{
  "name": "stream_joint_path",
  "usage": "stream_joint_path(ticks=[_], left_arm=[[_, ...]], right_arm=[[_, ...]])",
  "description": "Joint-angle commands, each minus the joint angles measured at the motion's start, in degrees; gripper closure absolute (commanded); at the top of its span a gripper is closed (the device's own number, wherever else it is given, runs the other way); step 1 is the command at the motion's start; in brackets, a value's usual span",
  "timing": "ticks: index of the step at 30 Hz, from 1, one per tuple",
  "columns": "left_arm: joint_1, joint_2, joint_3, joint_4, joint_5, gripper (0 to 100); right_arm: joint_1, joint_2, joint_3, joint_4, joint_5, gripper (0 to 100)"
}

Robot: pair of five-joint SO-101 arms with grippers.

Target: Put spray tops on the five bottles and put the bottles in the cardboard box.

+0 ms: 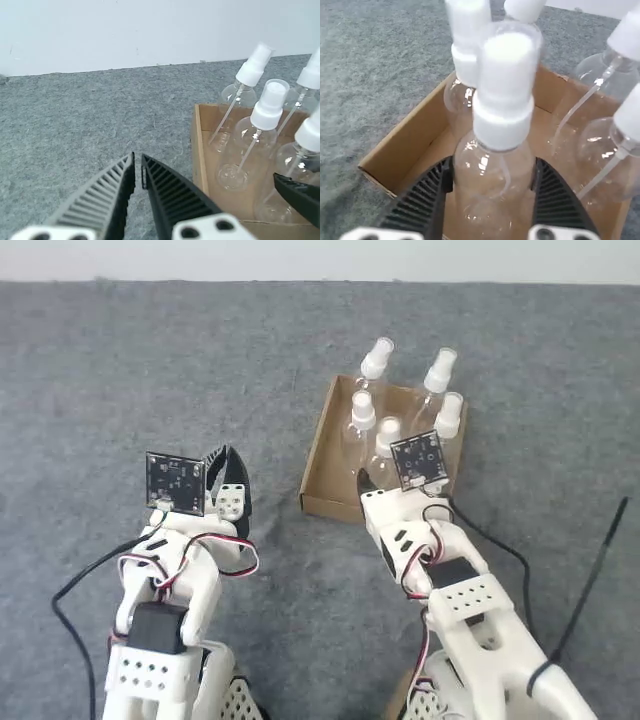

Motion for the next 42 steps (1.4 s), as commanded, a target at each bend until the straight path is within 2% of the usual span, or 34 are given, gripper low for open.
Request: stream_joint_path(ticks=[1,25,31,35,42], left_arm=[[-0.26,-0.88,-0.75,-0.79,0.53,99],[-0.26,-0.88,-0.75,-0.79,0.53,99],[-0.26,-0.88,-0.75,-0.79,0.53,99],[-0.26,-0.88,-0.75,-0.79,0.53,99],[-0.26,-0.88,-0.75,-0.79,0.44,99]], right_arm=[[-0.13,0.48,-0.88,-0.31,0.7,83.2],[-0.4,0.48,-2.55,-0.31,0.7,82.9],[-0.4,0.48,-2.55,-0.22,0.79,71.9],[-0.4,0.48,-2.55,-0.22,3.6,71.9],[-0.4,0.48,-2.64,-0.31,3.69,71.8]])
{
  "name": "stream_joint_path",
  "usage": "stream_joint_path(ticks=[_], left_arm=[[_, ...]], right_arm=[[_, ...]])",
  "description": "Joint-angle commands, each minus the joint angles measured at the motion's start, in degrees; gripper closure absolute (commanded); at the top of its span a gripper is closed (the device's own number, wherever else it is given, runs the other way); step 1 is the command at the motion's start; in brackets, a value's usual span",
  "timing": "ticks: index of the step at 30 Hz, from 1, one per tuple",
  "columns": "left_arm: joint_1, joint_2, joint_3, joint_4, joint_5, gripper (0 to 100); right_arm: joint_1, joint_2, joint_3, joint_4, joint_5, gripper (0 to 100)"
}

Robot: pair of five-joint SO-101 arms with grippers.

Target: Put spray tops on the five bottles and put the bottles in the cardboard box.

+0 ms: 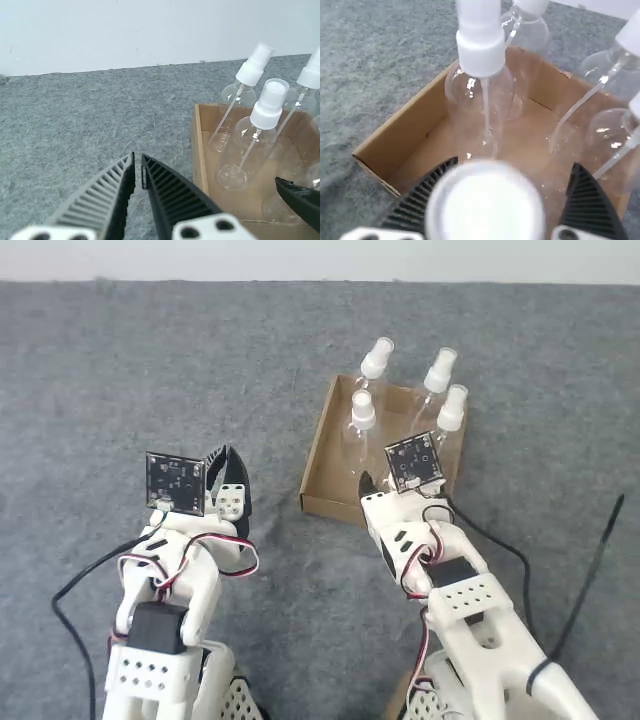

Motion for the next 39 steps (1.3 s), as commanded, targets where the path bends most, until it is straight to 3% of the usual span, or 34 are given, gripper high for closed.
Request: stream_joint_path(ticks=[1,19,29,36,39], left_arm=[[-0.26,-0.88,-0.75,-0.79,0.44,99],[-0.26,-0.88,-0.75,-0.79,0.44,99],[-0.26,-0.88,-0.75,-0.79,0.44,99],[-0.26,-0.88,-0.75,-0.79,0.44,99],[-0.26,-0.88,-0.75,-0.79,0.44,99]], right_arm=[[-0.48,0.04,-2.73,-0.4,0.79,71.8],[-0.48,-2.07,-3.78,0.13,0.88,71.9],[-1.71,-16.04,-3.96,11.12,0.7,71.9],[-1.54,-17.8,-5.27,11.65,0.97,72.0],[-1.36,-17.8,-10.55,16.92,0.7,72.0]])
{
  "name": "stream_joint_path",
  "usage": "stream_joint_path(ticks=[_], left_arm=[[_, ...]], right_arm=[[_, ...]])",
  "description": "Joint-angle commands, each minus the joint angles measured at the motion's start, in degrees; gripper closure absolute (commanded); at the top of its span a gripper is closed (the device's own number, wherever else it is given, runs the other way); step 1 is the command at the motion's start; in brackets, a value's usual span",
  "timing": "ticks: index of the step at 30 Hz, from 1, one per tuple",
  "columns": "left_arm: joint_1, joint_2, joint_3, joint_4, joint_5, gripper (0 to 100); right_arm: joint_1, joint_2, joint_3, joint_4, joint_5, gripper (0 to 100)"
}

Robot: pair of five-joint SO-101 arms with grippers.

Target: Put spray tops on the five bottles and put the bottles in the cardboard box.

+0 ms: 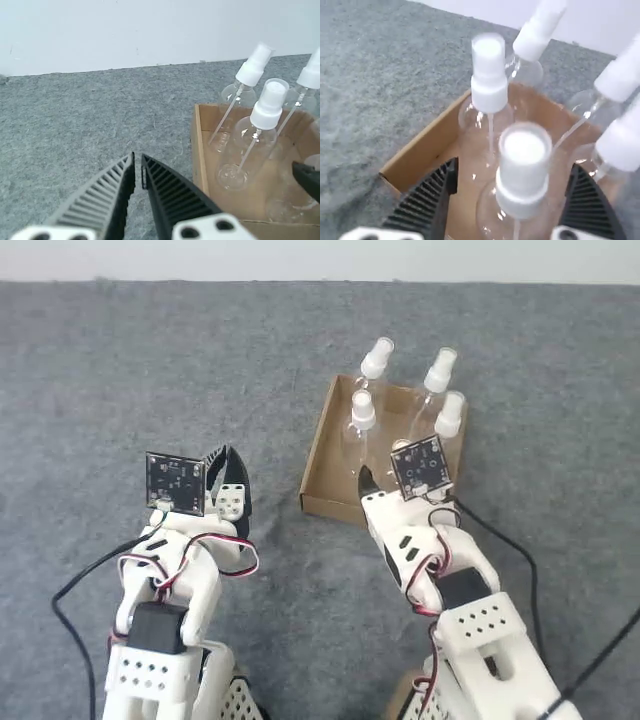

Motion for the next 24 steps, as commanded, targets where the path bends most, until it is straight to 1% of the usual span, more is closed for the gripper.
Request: stream_joint_path(ticks=[1,6,16,20,24], left_arm=[[-0.26,-0.88,-0.75,-0.79,0.44,99],[-0.26,-0.97,-0.75,-0.7,0.35,99],[-0.7,-1.14,-0.84,-0.7,0.35,99],[-0.97,-1.23,-2.33,0.18,0.26,99],[-0.97,-1.23,-4.09,2.2,0.35,99]], right_arm=[[-0.04,-2.42,-11.34,7.16,0.44,72.0],[-0.04,-2.42,-20.48,15.16,0.79,72.0],[0.04,-2.51,-32.97,28.62,0.79,72.0],[0.13,-3.38,-35.52,34.59,0.79,72.0],[0.13,-9.54,-35.52,39.16,1.14,73.1]])
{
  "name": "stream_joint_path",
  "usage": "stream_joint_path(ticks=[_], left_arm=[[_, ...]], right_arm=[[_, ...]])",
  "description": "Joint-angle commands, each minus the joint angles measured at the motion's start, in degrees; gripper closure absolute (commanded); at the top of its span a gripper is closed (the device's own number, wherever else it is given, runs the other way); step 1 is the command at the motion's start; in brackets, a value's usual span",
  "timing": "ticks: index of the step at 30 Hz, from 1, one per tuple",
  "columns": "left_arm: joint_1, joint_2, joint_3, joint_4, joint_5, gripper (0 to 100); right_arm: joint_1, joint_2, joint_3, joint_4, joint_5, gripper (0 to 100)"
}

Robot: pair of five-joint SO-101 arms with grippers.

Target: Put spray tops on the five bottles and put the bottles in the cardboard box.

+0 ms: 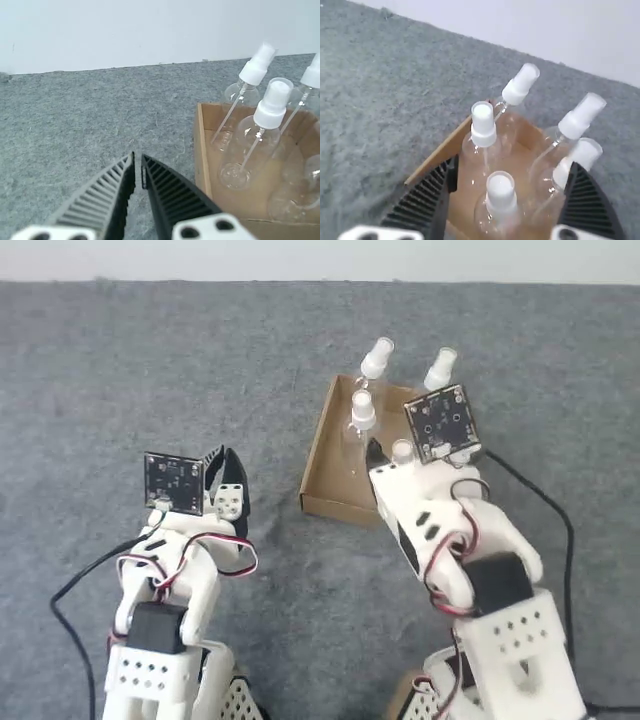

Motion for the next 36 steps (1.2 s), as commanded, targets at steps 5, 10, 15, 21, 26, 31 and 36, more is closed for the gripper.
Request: stream_joint_path(ticks=[5,10,15,21,26,31,36], left_arm=[[-0.35,-1.23,-7.25,5.27,0.26,99],[-0.35,-1.32,-11.56,10.11,0.26,99],[-0.18,-8.88,-12.62,14.77,0.26,99],[-0.26,-22.68,-1.01,18.2,-8.0,99],[-0.26,-20.22,2.95,18.11,-7.38,99],[-0.35,-20.22,6.73,17.85,-5.19,99],[-0.35,-20.22,13.76,17.76,-5.19,99]], right_arm=[[0.48,-16.22,-3.69,13.93,8.18,85.5],[7.16,-22.81,3.96,16.31,11.16,93.7],[15.69,-30.29,18.64,16.04,11.25,97.3],[23.34,-44.09,26.2,18.07,11.43,97.9],[32.92,-44.09,30.24,18.24,14.51,97.9],[38.37,-44.62,38.68,18.15,18.55,97.9],[41.27,-44.62,45.27,17.98,19.96,97.9]])
